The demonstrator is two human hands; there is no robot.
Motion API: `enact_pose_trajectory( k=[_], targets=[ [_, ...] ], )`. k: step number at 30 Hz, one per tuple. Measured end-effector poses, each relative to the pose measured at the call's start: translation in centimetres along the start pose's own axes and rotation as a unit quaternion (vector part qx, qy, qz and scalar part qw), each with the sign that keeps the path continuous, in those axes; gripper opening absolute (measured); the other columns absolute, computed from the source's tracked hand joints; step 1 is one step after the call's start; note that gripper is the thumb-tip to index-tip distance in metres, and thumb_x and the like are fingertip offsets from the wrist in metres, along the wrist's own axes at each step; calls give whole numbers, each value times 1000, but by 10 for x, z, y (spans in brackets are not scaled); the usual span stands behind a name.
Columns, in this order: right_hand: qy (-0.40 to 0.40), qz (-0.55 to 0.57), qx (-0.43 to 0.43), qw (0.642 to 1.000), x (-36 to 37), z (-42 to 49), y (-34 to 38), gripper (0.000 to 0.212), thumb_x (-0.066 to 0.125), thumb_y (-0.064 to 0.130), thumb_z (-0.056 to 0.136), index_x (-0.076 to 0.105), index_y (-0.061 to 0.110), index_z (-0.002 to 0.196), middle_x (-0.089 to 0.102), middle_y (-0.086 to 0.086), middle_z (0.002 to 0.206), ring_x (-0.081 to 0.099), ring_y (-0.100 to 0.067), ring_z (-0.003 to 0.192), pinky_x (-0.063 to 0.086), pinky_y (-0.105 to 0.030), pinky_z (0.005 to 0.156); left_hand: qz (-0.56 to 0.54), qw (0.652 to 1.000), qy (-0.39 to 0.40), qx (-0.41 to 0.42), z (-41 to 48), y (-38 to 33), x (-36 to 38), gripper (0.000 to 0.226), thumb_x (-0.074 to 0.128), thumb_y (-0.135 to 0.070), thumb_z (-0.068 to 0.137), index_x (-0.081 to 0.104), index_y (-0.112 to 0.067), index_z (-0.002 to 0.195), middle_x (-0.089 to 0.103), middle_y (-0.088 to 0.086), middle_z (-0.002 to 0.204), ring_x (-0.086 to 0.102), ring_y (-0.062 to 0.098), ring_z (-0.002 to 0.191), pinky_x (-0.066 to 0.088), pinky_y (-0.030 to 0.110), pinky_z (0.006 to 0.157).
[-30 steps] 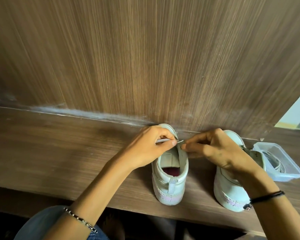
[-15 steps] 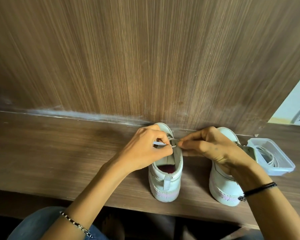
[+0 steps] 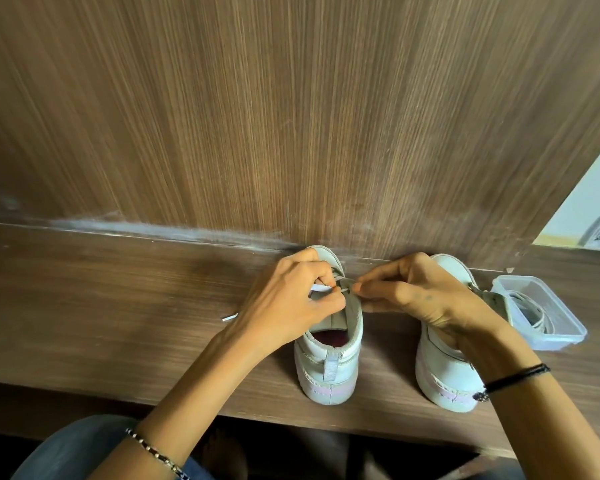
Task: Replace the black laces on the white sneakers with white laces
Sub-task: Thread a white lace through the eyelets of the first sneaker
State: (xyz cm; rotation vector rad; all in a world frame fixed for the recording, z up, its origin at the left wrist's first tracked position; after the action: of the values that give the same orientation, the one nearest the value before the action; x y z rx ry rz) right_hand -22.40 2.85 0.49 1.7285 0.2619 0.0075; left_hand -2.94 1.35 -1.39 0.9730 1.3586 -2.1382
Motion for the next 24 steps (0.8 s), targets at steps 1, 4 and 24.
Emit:
enact_pose_trajectory(
  k=[1,4,24],
  targets=[
    [-1,-2,0,1000,0,0,0,9,69,-6,89,77,-9,93,78,-19,91,77,-18,83,59,-19,73,3,1000,-3,1,0,0,1,13,71,-30,84,68,-21,75,49,-30,89,53,16,73,43,34,64],
    [-1,-10,0,1000,0,0,1,10,69,-5,90,77,-9,94,78,-20,93,77,-21,87,60,-21,75,30,999,-18,14,-2,-3,2,15,70,-31,85,66,-20,76,48,-17,83,52,16,72,39,32,62],
    [-2,1,14,1000,-1,6,-6,9,71,-1,90,75,-7,94,78,-18,94,76,-16,83,59,-18,73,119,985,-102,75,-5,7,14,26,57,-50,93,75,-32,88,61,-15,89,56,6,83,33,25,60]
  ],
)
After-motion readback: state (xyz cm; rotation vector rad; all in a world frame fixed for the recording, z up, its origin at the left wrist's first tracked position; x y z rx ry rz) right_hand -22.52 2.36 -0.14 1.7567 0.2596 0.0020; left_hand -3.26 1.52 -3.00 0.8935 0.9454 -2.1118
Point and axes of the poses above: each hand's wrist, its own z-axis towards the middle knuckle, its own x-axis out of the palm, y = z × x, the point moved 1 cm from there along z, towards the middle knuckle
